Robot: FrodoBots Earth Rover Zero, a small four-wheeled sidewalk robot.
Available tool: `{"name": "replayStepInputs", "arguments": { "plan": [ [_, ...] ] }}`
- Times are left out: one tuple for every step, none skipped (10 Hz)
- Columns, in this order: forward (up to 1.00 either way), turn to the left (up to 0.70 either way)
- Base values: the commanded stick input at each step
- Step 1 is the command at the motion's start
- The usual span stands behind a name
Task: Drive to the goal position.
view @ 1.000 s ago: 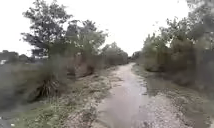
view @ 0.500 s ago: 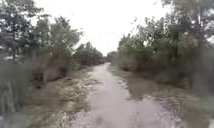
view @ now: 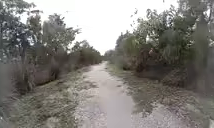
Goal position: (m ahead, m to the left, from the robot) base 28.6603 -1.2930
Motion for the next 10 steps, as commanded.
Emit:
{"name": "replayStepInputs", "arguments": {
  "plan": [
    [0.70,0.00],
    [0.70,0.02],
    [0.70,0.29],
    [0.70,0.35],
    [0.70,0.35],
    [0.70,0.10],
    [0.70,0.00],
    [0.70,0.00],
    [0.70,0.00],
    [0.70,0.00]
  ]
}}
